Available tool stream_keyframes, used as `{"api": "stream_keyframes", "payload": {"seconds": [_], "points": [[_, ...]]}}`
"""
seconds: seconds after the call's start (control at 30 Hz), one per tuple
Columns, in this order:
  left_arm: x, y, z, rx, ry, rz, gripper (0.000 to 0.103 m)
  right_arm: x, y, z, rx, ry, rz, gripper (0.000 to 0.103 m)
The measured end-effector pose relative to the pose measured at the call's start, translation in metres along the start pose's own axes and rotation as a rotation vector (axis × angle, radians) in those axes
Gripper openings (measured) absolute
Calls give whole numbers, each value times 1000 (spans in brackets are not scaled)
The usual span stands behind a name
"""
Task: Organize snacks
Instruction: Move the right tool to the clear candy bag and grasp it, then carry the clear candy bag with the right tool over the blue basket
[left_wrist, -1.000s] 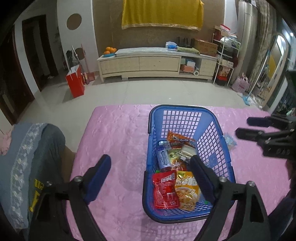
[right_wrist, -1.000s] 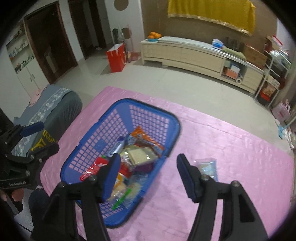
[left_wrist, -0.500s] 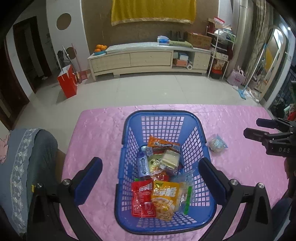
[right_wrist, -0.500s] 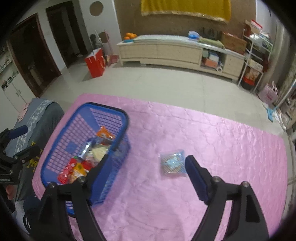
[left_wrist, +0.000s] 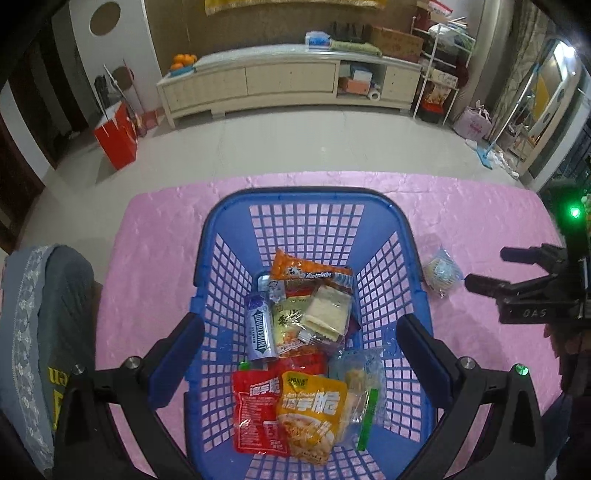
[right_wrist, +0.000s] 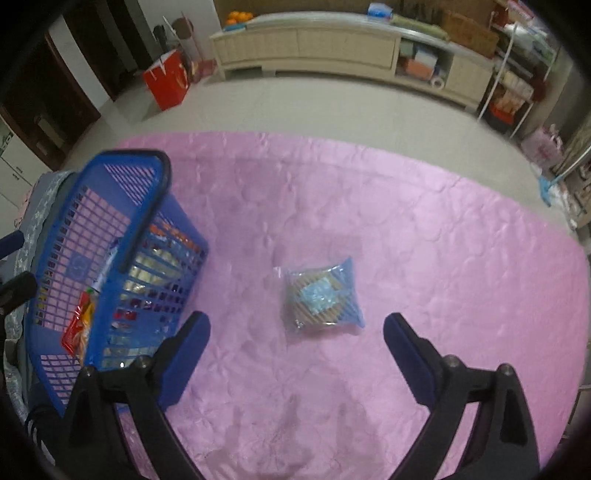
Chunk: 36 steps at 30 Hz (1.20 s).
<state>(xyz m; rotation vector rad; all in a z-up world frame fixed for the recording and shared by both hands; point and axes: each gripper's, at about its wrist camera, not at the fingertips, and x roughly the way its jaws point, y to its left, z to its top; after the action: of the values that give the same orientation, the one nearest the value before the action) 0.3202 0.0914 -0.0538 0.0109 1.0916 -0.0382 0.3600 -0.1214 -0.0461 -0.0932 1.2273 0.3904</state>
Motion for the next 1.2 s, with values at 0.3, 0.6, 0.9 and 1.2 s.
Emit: {"api": "stream_keyframes", "payload": {"seconds": [0.3, 0.6, 0.9, 1.2], "points": [[31, -2, 7, 30, 49, 0, 103, 49, -9, 13, -33, 58, -40, 97], [52, -2, 7, 51, 65, 21, 103, 87, -15, 18, -57, 105, -62, 90], [45, -3, 5, 57, 39, 30, 103, 72, -17, 0, -62, 67, 10, 61], [5, -1, -8, 36, -29, 25, 103, -2, 7, -14, -95, -28, 22, 61]]}}
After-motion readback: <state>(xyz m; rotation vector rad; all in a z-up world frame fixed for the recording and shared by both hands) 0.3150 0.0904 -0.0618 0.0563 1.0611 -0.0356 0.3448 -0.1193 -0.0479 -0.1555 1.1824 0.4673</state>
